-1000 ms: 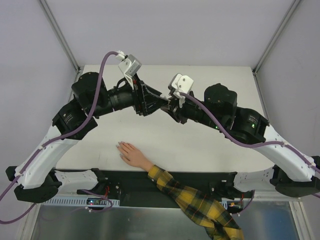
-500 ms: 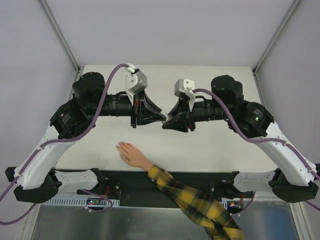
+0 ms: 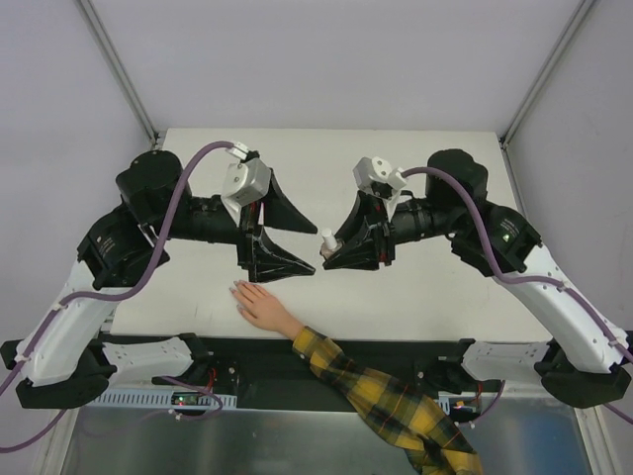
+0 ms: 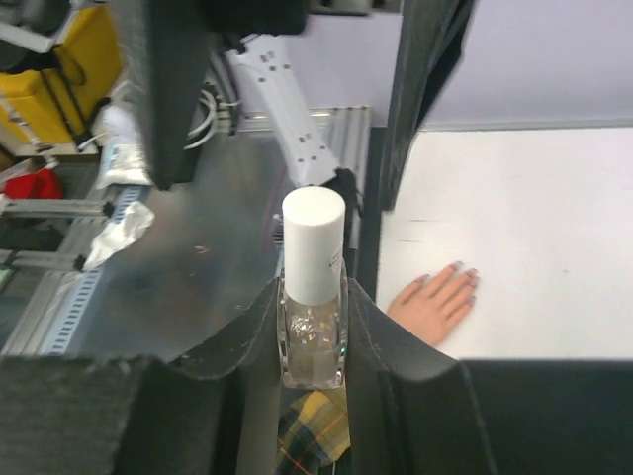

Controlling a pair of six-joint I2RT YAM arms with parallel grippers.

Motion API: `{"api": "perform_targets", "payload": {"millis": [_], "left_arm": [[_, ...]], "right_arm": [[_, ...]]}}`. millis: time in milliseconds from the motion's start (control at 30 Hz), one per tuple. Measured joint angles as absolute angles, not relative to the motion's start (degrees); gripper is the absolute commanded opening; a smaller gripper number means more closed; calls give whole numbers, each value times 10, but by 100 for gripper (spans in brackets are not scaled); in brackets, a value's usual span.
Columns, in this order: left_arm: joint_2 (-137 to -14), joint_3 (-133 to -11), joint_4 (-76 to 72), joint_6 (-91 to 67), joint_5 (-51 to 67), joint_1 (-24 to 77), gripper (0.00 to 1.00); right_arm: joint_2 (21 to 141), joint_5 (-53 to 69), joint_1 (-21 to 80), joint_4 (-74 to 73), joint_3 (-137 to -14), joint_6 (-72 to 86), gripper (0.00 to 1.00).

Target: Paint the nails

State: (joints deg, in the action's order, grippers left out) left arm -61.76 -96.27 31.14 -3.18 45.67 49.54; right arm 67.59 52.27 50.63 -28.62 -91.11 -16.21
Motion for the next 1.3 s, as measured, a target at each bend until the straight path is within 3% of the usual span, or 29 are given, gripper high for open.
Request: {"api": "perform_targets", "payload": {"millis": [100, 200, 400, 800, 933, 1033, 1167, 1267, 1300], "left_arm": [[-606, -970, 314, -53, 398, 495, 81], [-599, -982, 314, -73, 338, 495, 79], [-615, -1018, 331, -98, 249, 495, 65], [-700, -1056, 381, -103, 250, 495, 43], [-701, -1056, 388, -101, 250, 495, 29], [-701, -1056, 390, -99, 251, 495, 25], [-708, -1057, 391, -99, 258, 495, 0], [-715, -1063, 395, -95, 263, 495, 0], [-716, -1063, 395, -95, 261, 495, 0]], "right_arm": [[674, 456, 508, -305, -917, -172, 0], [674, 387, 516, -325, -928, -183, 0], [684, 268, 557, -354, -962, -207, 0], [715, 188, 575, -379, -985, -234, 0], [715, 183, 578, -380, -985, -237, 0], [715, 182, 579, -380, -985, -241, 0], [715, 180, 580, -382, -985, -245, 0], [715, 168, 580, -387, -985, -248, 46], [715, 162, 580, -388, -984, -249, 74]]}}
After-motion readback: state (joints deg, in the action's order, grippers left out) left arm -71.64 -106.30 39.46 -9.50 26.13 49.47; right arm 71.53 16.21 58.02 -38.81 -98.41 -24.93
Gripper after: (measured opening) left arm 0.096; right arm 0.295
